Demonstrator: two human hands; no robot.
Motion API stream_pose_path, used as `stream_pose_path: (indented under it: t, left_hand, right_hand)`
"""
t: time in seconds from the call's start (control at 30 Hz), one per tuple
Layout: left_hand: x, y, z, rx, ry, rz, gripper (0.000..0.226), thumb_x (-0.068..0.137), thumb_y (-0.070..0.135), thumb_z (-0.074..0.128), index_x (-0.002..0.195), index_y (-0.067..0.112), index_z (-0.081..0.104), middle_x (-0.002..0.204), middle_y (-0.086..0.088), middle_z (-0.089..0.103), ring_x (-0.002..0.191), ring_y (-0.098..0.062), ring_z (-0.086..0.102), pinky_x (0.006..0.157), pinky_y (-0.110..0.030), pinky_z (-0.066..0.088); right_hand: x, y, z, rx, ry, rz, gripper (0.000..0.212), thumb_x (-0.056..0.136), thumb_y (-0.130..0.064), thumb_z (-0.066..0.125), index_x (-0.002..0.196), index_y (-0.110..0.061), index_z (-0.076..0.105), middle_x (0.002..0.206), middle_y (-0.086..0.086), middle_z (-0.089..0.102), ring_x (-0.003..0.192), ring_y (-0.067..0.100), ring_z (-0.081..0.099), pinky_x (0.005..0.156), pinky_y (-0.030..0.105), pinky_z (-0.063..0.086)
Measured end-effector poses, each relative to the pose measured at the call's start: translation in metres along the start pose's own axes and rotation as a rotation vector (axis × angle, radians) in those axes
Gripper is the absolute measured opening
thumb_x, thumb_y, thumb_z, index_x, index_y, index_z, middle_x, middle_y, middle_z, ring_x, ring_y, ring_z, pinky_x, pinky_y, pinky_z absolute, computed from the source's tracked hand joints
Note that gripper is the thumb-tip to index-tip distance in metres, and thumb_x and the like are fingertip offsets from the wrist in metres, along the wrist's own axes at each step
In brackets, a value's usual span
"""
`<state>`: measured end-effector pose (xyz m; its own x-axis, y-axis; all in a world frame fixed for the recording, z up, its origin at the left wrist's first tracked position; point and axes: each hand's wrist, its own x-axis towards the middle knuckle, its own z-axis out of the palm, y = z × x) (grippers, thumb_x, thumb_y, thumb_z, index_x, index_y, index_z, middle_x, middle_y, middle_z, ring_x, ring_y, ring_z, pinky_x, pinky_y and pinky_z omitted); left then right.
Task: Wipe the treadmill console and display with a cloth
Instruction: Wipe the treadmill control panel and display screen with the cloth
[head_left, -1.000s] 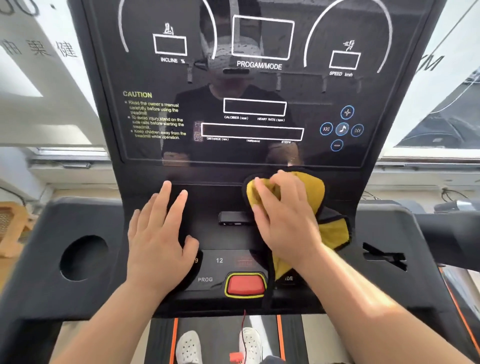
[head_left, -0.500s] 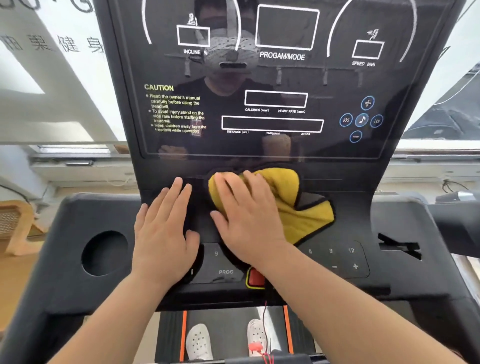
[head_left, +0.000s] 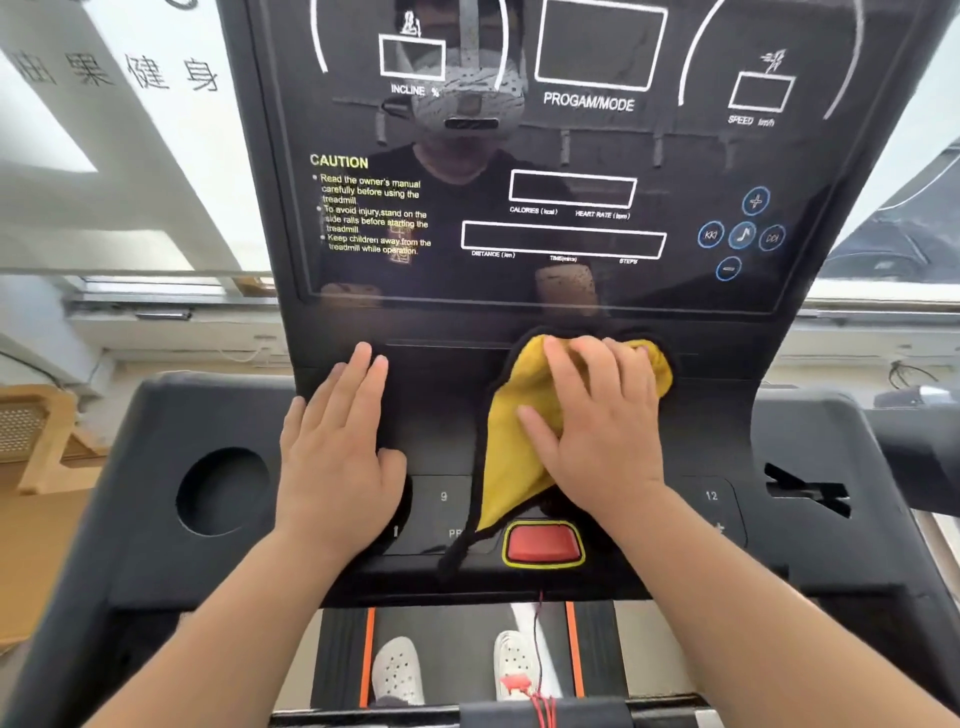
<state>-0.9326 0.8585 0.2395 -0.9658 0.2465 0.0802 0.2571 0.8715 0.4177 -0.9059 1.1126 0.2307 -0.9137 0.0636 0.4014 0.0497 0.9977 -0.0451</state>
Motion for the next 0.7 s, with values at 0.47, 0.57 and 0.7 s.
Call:
stream_pose_path:
  t: [0.47, 0.57, 0.7]
  left_hand:
    - [0.000, -0.002, 0.001, -0.024, 0.049, 0.008, 0.084, 0.083, 0.008, 0.061, 0.158, 0.017, 0.024, 0.170, -0.005, 0.010, 0.154, -0.030, 0.015, 0.123, -0.056, 0.011]
    - [0.005, 0.013, 0.008, 0.034, 0.054, 0.046, 0.085, 0.080, 0.010, 0.060, 0.157, 0.014, 0.024, 0.169, -0.008, 0.009, 0.156, -0.032, 0.009, 0.122, -0.061, 0.010]
    - [0.012, 0.038, 0.016, 0.061, 0.048, 0.063, 0.089, 0.076, 0.008, 0.063, 0.157, 0.013, 0.025, 0.169, -0.009, 0.009, 0.156, -0.034, 0.005, 0.121, -0.063, 0.008]
  right_hand:
    - [0.021, -0.088, 0.008, 0.091, -0.167, -0.323, 0.068, 0.103, -0.052, 0.045, 0.162, -0.023, 0.027, 0.169, -0.005, 0.025, 0.156, 0.023, 0.020, 0.128, 0.045, 0.012]
    - [0.005, -0.033, 0.013, -0.023, -0.136, -0.262, 0.062, 0.107, -0.049, 0.041, 0.163, -0.031, 0.023, 0.173, -0.007, 0.011, 0.159, 0.025, 0.007, 0.129, 0.047, 0.004]
    - [-0.010, 0.044, 0.015, -0.123, -0.127, -0.150, 0.056, 0.106, -0.053, 0.037, 0.159, -0.040, 0.028, 0.172, -0.006, 0.002, 0.159, 0.032, 0.005, 0.127, 0.049, 0.000]
